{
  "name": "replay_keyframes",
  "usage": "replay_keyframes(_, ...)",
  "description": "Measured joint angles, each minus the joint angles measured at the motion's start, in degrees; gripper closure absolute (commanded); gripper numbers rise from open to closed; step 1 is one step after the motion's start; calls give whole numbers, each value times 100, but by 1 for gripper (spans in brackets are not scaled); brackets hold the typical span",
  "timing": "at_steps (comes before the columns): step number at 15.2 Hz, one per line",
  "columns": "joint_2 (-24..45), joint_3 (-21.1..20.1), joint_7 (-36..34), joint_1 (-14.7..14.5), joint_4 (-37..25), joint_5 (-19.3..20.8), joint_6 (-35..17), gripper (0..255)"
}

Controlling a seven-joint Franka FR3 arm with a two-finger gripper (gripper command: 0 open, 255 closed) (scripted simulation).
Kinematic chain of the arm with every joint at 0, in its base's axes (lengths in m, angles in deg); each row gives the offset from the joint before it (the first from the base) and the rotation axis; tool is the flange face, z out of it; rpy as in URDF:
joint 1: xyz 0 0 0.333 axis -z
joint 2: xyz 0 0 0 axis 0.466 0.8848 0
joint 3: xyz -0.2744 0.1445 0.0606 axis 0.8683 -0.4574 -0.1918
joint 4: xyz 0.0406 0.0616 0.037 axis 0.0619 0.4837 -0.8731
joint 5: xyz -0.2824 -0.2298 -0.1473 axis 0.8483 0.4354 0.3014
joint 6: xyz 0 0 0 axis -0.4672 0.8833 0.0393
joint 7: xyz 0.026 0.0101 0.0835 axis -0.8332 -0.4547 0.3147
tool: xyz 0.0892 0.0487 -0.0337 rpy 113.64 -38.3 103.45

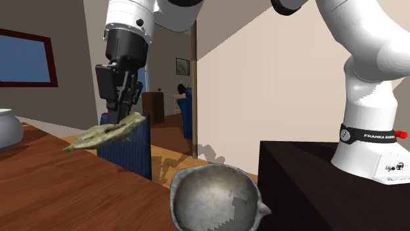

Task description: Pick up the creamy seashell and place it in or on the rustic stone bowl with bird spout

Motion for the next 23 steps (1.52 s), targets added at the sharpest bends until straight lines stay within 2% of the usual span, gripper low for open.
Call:
replay_keyframes(3, -667, -305, 84, 368, 857, -364, -266, 255)
replay_keyframes(7, -1556, -751, 326, 816, 1868, -1038, -567, 255)
replay_keyframes(10, -2555, -1167, 882, 1228, 2729, -2044, -698, 255)
replay_keyframes(11, -2569, -1171, 893, 1226, 2731, -2091, -698, 0)
replay_keyframes(12, -2564, -1167, 888, 1225, 2731, -2071, -697, 0)
replay_keyframes(13, -2410, -1158, 835, 1133, 2643, -1792, -656, 0)
replay_keyframes(14, -2152, -1105, 779, 970, 2519, -1187, -603, 0)
replay_keyframes(17, -1315, -711, 785, 143, 2039, 956, -269, 0)
replay_keyframes(18, -1075, -556, 854, -173, 1903, 1586, -146, 0)
replay_keyframes(19, -945, -447, 939, -354, 1865, 2018, -100, 0)
replay_keyframes(21, -760, -312, 943, -553, 1797, 2434, -84, 0)
replay_keyframes(23, -640, -218, 898, -628, 1794, 2629, -147, 0)
